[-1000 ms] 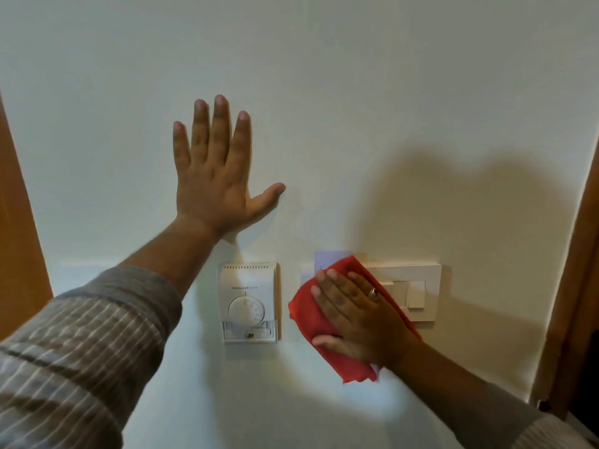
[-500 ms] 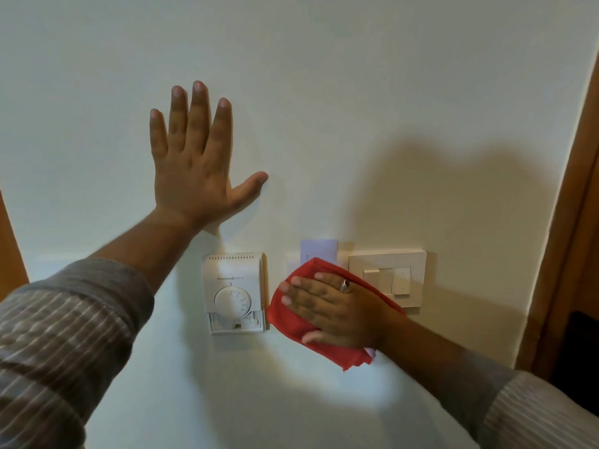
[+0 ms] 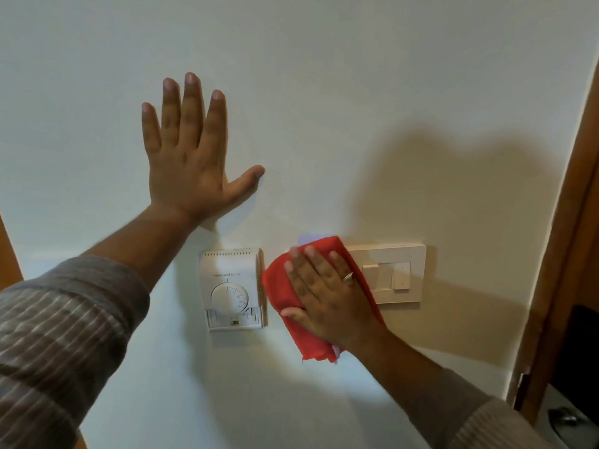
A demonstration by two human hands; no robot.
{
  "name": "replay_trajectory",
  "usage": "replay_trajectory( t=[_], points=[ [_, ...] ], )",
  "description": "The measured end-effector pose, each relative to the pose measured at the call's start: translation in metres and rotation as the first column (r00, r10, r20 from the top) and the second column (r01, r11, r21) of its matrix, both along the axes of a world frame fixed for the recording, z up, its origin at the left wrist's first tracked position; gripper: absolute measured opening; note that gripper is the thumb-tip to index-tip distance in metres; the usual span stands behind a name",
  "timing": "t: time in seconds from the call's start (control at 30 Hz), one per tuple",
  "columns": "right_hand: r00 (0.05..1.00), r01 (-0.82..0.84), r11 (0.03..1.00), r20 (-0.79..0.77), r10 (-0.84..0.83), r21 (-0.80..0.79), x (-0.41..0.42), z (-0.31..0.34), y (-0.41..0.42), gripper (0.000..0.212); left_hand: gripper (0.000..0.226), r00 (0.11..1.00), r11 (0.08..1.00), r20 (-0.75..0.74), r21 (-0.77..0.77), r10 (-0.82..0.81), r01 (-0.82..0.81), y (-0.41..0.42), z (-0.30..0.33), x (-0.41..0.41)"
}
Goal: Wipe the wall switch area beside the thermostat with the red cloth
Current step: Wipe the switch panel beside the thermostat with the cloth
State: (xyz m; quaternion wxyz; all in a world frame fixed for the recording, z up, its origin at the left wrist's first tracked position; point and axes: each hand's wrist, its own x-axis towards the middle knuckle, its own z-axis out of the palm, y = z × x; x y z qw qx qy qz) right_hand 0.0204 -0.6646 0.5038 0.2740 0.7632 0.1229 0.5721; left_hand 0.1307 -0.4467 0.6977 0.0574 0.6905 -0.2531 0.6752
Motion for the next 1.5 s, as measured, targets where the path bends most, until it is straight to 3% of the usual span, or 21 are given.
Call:
replay_trajectory(
  t=[0.13,0.2,0.3,0.43,0.53,0.63,0.73,0.8,0.87,0.97,1.07,1.13,1.2,1.27,1.5],
  points=[
    [0.981,-0.107,0.926,-0.192,0.039,-0.361,-0.003,0.004,-0.022,0.068,0.105,1.0,1.0,0.008,0.018,-0.003,0.003,0.002,0.001,0.001],
    [0.946,-0.217,0.88,-0.313,0.083,-0.422,-0.007,0.016,-0.035,0.062,0.105,1.0,1.0,-0.005,0.025,-0.012,0.012,0.003,0.001,0.0],
    [0.923,-0.284,0.873,-0.36,0.136,-0.396,-0.014,0.028,-0.043,0.06,0.105,1.0,1.0,-0.016,0.025,-0.016,0.017,0.003,0.001,0.0],
    [0.971,-0.207,0.954,-0.168,0.172,-0.218,-0.014,0.021,-0.027,0.068,0.105,1.0,1.0,-0.017,0.015,-0.009,0.009,0.001,0.0,-0.002],
    [0.993,-0.104,0.982,-0.075,0.093,-0.157,-0.007,0.016,-0.009,0.073,0.105,1.0,1.0,-0.008,0.011,0.002,-0.002,-0.001,0.0,-0.001],
    [0.991,-0.072,0.965,-0.129,0.04,-0.251,-0.005,0.009,-0.004,0.072,0.104,1.0,1.0,0.004,0.009,0.007,-0.007,0.0,0.0,-0.001],
    [0.956,-0.199,0.895,-0.279,0.088,-0.399,-0.01,0.015,-0.021,0.065,0.104,1.0,1.0,-0.005,0.017,-0.006,0.007,0.002,0.0,-0.002],
    [0.931,-0.275,0.877,-0.336,0.141,-0.394,-0.014,0.023,-0.032,0.064,0.104,1.0,1.0,-0.002,0.019,-0.004,0.004,0.003,0.0,-0.003],
    [0.956,-0.23,0.922,-0.251,0.153,-0.313,-0.016,0.021,-0.035,0.066,0.104,1.0,1.0,-0.005,0.021,0.003,-0.003,0.003,0.0,-0.003],
    [0.994,-0.087,0.995,-0.066,0.084,-0.055,-0.014,0.0,-0.021,0.073,0.104,1.0,1.0,-0.012,0.017,0.005,-0.005,0.003,-0.001,-0.004],
    [0.999,0.02,0.996,-0.03,-0.017,0.083,-0.006,-0.019,-0.003,0.079,0.103,1.0,1.0,-0.007,0.014,0.0,0.001,0.002,-0.001,-0.005],
    [0.998,-0.017,0.997,-0.069,0.012,-0.07,-0.007,-0.02,-0.009,0.076,0.103,1.0,1.0,-0.009,0.018,0.001,-0.001,0.002,-0.001,-0.005],
    [0.976,-0.121,0.943,-0.209,0.056,-0.309,-0.013,-0.013,-0.029,0.071,0.103,1.0,1.0,-0.009,0.017,-0.001,0.001,0.003,0.0,-0.005],
    [0.947,-0.194,0.902,-0.315,0.069,-0.385,-0.021,-0.004,-0.049,0.069,0.103,1.0,1.0,-0.012,0.02,-0.01,0.01,0.003,0.0,-0.005],
    [0.991,-0.127,0.988,-0.062,0.122,-0.088,-0.014,0.001,-0.027,0.084,0.104,1.0,1.0,-0.009,0.011,0.002,-0.002,0.0,0.0,-0.005]
  ],
)
